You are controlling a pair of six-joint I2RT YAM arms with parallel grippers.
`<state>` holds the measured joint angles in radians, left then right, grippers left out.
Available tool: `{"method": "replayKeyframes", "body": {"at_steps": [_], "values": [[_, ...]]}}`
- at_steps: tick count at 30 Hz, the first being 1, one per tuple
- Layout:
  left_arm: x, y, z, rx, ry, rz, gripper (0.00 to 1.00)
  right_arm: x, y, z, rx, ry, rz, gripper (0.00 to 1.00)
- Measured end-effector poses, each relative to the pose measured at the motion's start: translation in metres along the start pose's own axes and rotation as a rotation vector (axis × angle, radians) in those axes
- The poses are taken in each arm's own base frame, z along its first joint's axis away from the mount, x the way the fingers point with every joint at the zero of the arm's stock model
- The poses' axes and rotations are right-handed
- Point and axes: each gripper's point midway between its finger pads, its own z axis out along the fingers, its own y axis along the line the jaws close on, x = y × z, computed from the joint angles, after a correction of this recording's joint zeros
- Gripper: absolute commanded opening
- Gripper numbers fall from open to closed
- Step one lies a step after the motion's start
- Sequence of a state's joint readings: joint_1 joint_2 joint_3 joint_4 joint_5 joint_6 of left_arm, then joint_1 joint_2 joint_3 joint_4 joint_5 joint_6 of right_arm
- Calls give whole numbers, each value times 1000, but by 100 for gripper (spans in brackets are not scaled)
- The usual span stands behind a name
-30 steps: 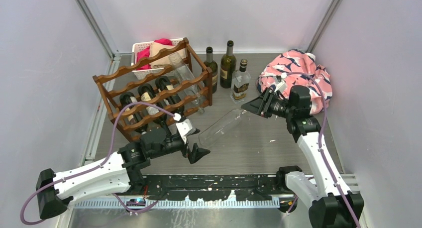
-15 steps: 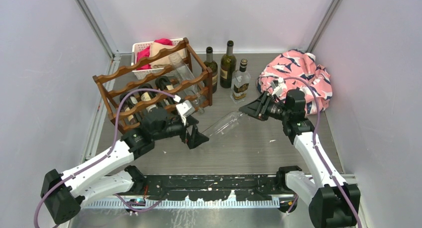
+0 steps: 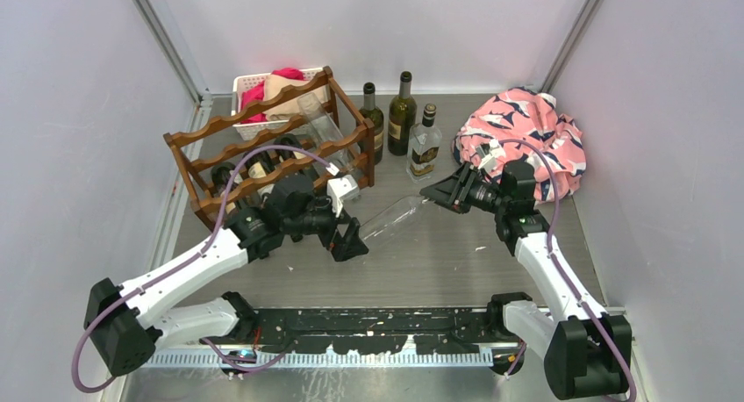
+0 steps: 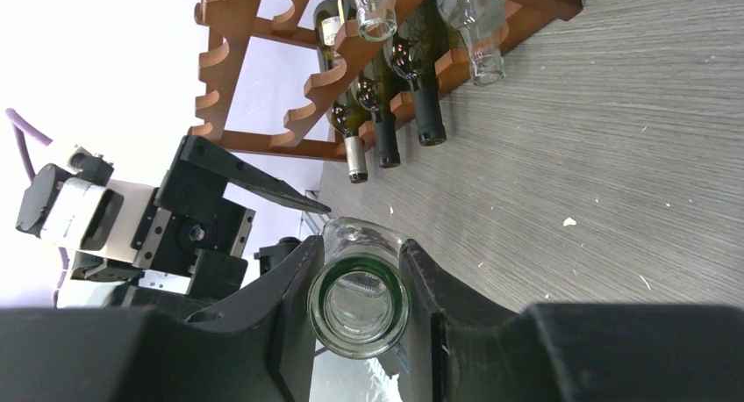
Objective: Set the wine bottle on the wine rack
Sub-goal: Pick up the wine bottle from the center of the board.
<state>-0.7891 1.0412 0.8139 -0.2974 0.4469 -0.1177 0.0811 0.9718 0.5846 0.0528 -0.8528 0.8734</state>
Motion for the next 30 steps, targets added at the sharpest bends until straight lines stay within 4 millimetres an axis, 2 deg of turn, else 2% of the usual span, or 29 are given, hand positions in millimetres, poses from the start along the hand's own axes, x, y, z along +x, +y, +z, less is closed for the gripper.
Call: {"method": "replayKeyframes", "body": {"at_steps": [8,16,22,23,25,26,27,28,30], "values": [[15,6,19,31,87,5,94,0,0,1,-15,-4,6,1],[18,9,32,68,100,58,94,1,1,1,-26,-1,8,1],[12,9,42,103,49,105,84,1,5,1,-51,-4,16,1],[12,8,43,109,40,112,80,1,5,1,-54,-3,18,1],[13,8,44,120,29,125,62,1,6,1,-58,-3,17,1],[13,7,45,125,25,135,46,1,7,1,-60,-3,17,1],[13,7,45,131,23,144,27,1,7,1,-62,-3,16,1],[13,7,46,130,27,145,2,1,7,1,-64,-2,15,1],[15,13,46,119,39,144,0,2,8,1,-69,1,2,14]]}}
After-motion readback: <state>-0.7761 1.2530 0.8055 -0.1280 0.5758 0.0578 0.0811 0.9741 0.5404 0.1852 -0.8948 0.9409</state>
